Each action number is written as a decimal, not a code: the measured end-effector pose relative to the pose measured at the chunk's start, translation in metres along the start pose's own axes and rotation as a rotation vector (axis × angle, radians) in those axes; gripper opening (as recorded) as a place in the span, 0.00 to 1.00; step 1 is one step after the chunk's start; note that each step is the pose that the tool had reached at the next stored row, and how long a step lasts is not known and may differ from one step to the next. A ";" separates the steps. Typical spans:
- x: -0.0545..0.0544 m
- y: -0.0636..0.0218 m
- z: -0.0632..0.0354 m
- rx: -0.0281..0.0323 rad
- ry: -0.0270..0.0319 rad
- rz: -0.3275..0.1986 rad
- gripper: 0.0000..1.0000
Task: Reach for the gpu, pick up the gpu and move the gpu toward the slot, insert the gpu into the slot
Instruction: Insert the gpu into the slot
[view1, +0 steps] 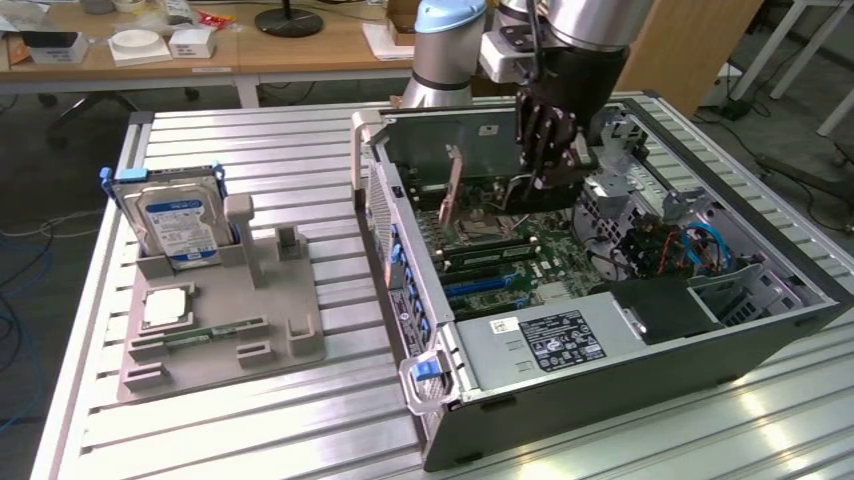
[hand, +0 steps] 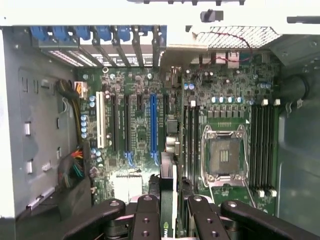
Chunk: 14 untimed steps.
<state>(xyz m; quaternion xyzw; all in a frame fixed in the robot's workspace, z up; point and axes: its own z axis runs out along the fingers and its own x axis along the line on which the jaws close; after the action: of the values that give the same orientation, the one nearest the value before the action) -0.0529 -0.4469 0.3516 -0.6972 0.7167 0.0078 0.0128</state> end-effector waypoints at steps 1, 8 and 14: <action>0.001 0.0004 0.0004 0.0000 -0.0002 0.000 0.26; 0.011 0.0011 0.0026 0.0000 0.0000 -0.002 0.26; 0.011 0.0025 0.0094 -0.0018 -0.0005 -0.065 0.26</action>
<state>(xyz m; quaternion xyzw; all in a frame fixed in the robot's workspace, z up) -0.0556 -0.4574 0.3419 -0.7200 0.6938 0.0082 0.0126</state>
